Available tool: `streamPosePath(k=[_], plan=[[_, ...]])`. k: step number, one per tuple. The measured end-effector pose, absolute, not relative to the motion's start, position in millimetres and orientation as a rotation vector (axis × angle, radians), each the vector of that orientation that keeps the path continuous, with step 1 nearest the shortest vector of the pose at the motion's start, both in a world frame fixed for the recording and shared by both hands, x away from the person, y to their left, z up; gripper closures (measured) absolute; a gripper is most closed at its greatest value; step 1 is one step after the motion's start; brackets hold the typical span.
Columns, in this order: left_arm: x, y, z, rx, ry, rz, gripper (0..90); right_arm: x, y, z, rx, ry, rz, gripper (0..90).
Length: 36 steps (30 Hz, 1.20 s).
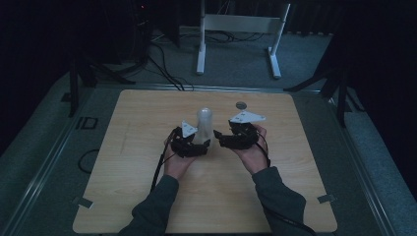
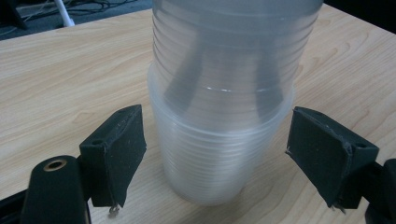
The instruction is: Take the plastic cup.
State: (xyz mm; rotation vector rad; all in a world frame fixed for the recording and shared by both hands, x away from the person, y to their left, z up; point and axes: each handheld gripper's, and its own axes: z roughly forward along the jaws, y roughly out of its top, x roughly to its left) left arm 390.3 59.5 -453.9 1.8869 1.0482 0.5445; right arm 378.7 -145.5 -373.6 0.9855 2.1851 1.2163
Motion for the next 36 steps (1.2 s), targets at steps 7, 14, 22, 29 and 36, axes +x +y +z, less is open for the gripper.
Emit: streamPosePath(k=[7,14,22,29,36], plan=[[392.4,56.0,-456.6,1.878,1.064,0.536,20.3,386.3,-136.0,-374.1,0.988,2.193,1.214,30.8],[392.7,52.5,-457.0,1.855,1.072,0.555,20.3,393.1,-131.1,-375.1,1.003,2.194,1.229,30.8],[392.8,51.2,-458.5,1.847,1.075,0.572,21.7,397.7,-126.9,-375.3,0.999,2.194,1.242,30.9],[391.9,50.6,-458.6,1.845,1.069,0.583,22.0,400.7,-121.9,-374.0,0.985,2.197,1.259,31.6],[391.6,50.1,-458.9,1.847,1.063,0.584,22.1,402.8,-115.5,-373.0,0.970,2.198,1.271,32.8]])
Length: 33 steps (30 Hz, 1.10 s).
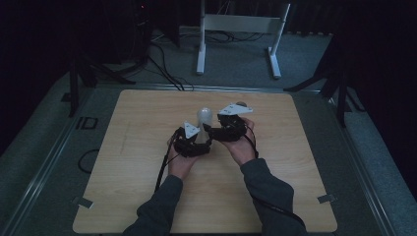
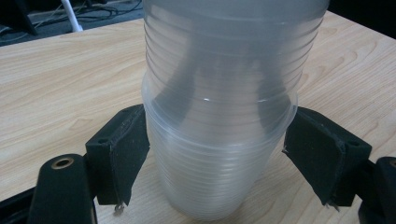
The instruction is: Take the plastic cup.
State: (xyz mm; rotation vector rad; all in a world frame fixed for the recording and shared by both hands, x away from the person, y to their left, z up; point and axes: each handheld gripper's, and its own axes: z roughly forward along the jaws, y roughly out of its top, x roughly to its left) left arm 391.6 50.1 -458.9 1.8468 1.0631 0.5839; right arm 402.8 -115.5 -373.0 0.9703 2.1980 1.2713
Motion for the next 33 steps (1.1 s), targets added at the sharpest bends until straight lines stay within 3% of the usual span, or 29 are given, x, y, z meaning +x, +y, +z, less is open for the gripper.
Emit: streamPosePath(k=[33], plan=[[390.5,48.9,-460.5,1.846,1.039,0.611,22.9,419.8,-96.8,-372.5,0.984,2.166,1.346,37.7]])
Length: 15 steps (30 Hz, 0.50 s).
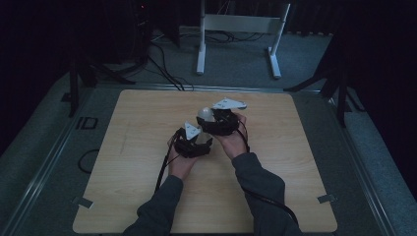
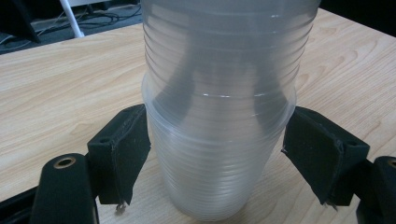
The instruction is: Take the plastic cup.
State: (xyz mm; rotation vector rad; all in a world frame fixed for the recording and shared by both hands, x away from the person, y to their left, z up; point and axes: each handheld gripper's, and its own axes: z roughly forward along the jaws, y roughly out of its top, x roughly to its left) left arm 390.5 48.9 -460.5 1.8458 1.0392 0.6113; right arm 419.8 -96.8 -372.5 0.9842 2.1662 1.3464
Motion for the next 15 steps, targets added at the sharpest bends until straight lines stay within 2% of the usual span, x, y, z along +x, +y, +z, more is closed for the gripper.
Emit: streamPosePath(k=[15], plan=[[389.6,48.8,-461.0,1.846,1.037,0.622,24.0,418.9,-97.0,-371.2,0.991,2.156,1.355,37.6]])
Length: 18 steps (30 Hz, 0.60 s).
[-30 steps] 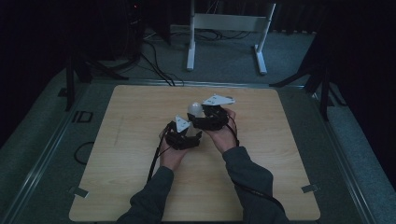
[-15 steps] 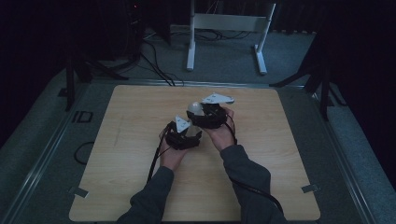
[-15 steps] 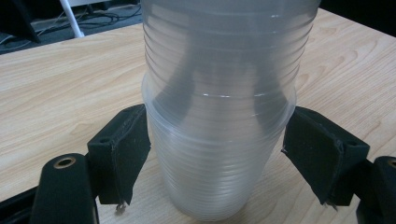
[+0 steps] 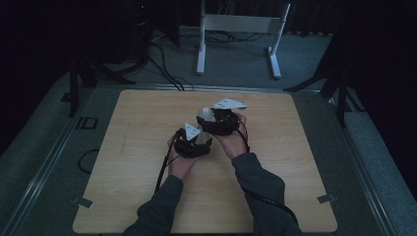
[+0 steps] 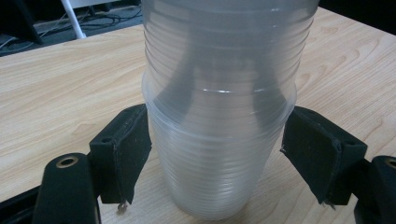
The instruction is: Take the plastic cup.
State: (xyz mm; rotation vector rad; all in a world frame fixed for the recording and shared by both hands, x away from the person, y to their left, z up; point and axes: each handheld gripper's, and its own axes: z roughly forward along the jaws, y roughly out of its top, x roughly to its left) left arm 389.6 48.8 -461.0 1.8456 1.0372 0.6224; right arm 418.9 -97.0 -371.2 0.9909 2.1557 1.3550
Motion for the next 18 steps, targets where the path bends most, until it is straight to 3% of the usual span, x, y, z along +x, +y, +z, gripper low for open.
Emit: streamPosePath(k=[10,14,18], plan=[[389.1,48.7,-461.2,1.845,1.038,0.629,24.9,418.9,-96.9,-369.2,0.992,2.150,1.363,37.4],[393.1,46.8,-461.7,1.845,1.049,0.605,19.1,419.3,-97.1,-370.3,1.005,2.152,1.379,37.6],[395.2,45.4,-462.1,1.833,1.054,0.612,18.9,419.2,-96.5,-370.5,1.007,2.150,1.378,37.9]])
